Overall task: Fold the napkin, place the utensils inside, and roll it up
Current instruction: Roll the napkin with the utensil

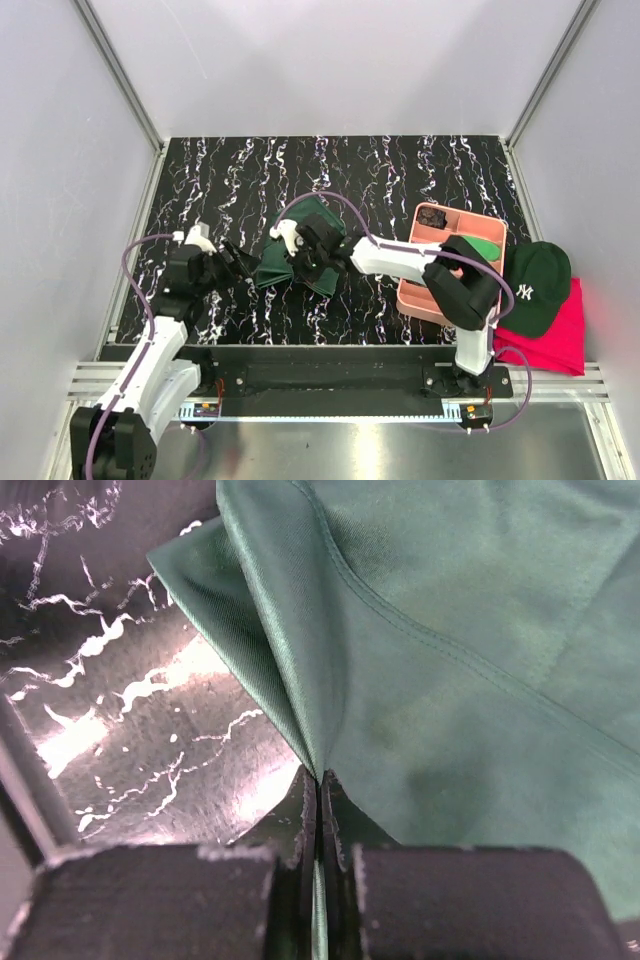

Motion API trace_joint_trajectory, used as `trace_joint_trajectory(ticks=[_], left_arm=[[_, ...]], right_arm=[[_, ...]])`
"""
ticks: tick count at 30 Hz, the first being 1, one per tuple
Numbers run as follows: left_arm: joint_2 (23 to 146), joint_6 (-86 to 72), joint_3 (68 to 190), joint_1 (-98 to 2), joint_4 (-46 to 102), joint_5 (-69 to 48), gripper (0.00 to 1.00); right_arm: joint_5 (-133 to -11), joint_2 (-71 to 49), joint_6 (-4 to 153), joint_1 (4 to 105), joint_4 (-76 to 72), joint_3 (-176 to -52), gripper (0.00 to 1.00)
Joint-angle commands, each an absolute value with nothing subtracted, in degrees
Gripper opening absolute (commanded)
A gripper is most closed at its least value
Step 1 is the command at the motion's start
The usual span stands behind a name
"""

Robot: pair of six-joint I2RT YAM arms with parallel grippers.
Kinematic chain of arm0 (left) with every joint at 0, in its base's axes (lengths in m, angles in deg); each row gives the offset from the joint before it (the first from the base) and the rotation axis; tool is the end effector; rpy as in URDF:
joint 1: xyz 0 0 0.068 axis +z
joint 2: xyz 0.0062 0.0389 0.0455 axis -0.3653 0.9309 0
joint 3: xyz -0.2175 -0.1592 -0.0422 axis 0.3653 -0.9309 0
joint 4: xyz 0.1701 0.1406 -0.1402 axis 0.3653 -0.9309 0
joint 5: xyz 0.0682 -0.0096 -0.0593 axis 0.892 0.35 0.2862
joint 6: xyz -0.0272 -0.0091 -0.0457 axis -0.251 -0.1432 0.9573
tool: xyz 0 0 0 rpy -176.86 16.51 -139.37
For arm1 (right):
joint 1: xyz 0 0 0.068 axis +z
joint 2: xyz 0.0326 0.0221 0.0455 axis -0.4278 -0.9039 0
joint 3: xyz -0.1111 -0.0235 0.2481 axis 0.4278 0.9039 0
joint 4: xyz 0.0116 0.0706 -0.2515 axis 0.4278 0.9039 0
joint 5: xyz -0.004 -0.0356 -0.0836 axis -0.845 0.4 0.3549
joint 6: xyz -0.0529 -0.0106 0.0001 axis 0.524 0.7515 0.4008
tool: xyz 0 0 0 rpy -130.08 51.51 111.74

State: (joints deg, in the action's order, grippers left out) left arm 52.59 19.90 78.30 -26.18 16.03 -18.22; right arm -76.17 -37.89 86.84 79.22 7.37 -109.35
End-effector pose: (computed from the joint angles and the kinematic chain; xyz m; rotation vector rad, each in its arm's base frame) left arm 0.1687 -0.0237 0.2027 -0.4675 2.1384 -0.7296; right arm 0.2346 0.3339 0.1869 -1.3015 2.0889 0.6280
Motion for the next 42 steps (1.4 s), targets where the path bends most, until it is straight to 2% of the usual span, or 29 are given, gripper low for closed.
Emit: trace_joint_trajectory(ticks=[1, 9, 21, 31, 42], left_arm=[[50.69, 19.48, 77.46, -29.86, 16.89, -19.26, 0.82], [49.89, 20.79, 77.37, -33.29, 11.00, -24.35, 0.82], [62.01, 20.27, 79.21, -40.76, 14.77, -29.81, 0.85], [72.65, 26.24, 75.87, -42.43, 40.60, -32.28, 0.85], [81.09, 24.40, 78.24, -42.17, 46.33, -26.30, 0.85]], right_arm=[[-87.98, -41.89, 84.38, 76.49, 14.49, -115.68, 0.00], [-97.84, -49.19, 83.06, 71.74, 18.02, -121.66, 0.00], [-100.91, -53.41, 82.70, 69.10, 19.96, -123.25, 0.00], [-100.56, -54.21, 82.53, 69.01, 20.04, -123.25, 0.00], [-100.21, -54.73, 82.97, 69.10, 21.01, -123.34, 0.00]])
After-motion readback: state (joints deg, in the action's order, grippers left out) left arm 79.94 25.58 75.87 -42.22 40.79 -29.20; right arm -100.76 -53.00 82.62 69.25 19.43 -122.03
